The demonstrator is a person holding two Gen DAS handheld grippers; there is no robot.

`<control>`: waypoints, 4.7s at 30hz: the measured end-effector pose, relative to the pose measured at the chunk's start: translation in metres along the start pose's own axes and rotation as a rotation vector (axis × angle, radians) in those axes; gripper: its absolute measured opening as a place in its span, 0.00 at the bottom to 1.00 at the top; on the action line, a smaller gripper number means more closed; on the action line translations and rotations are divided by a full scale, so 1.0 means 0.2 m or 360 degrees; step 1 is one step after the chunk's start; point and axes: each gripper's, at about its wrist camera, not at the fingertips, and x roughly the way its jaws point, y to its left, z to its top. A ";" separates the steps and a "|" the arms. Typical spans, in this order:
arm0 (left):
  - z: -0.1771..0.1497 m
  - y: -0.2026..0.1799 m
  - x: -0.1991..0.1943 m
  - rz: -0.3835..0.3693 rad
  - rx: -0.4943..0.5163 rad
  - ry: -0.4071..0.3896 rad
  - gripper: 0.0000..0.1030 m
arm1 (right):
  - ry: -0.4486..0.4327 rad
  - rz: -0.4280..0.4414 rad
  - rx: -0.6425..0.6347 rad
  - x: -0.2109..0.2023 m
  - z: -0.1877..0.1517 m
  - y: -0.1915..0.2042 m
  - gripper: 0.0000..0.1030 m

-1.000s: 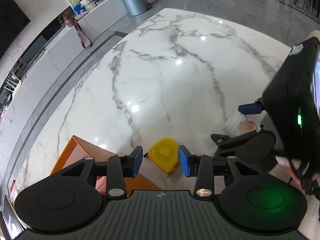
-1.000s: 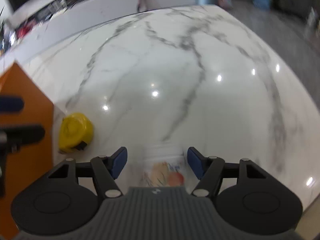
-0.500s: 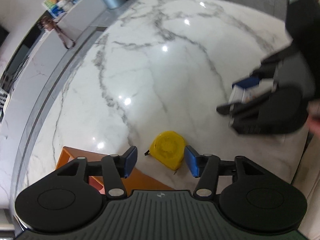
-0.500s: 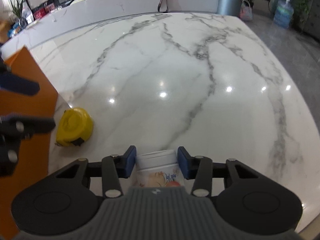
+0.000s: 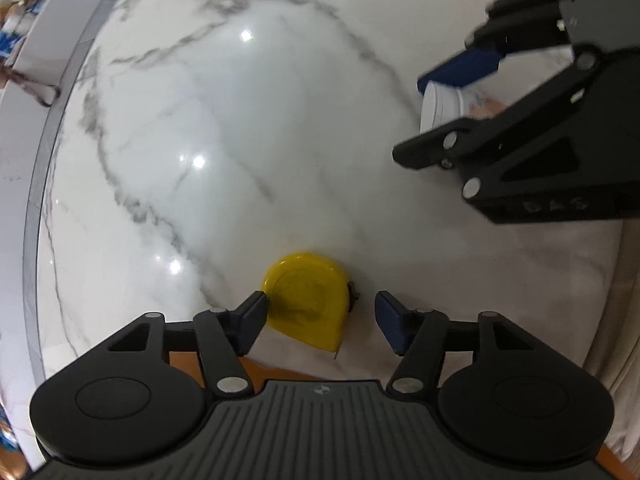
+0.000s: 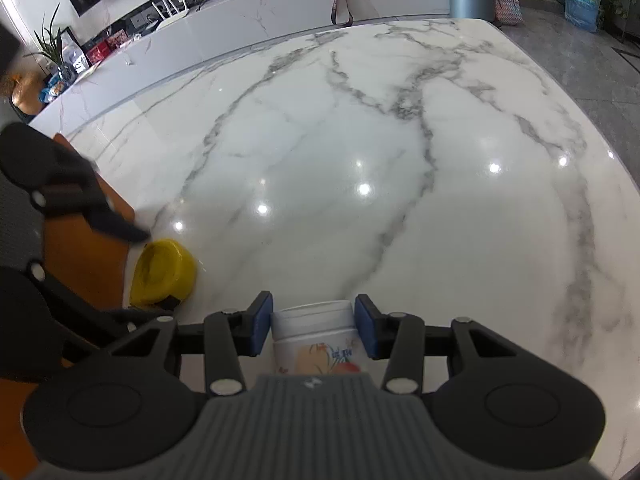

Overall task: Organize rigid objects
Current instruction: 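Move the left gripper to the yellow tape measure while the right approaches the white jar, then grasp the yellow tape measure with the left gripper while the right grasps the white jar, then carry the yellow tape measure and white jar over the orange box, then lower the white jar and tape measure into the box, open both grippers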

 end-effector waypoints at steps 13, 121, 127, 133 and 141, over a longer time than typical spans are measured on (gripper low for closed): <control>-0.03 0.09 0.03 -0.0068 -0.0350 0.0001 0.64 | -0.0026 0.0103 0.0060 0.01 0.01 -0.03 0.45; -1.70 0.01 -0.56 -0.0183 -0.2083 -0.0918 0.59 | 0.0412 0.0345 -0.0305 -0.02 -0.33 1.29 0.46; -1.69 0.01 -0.56 -0.0204 -0.2085 -0.0920 0.59 | 0.0509 0.0392 -0.0284 0.01 -0.31 1.26 0.47; -1.67 -0.01 -0.57 -0.0211 -0.2079 -0.0930 0.59 | 0.0622 0.0401 -0.0203 -0.01 -0.32 1.16 0.47; -1.66 -0.04 -0.57 -0.0229 -0.2100 -0.0921 0.59 | 0.0819 0.0209 -0.0161 0.03 -0.37 1.11 0.43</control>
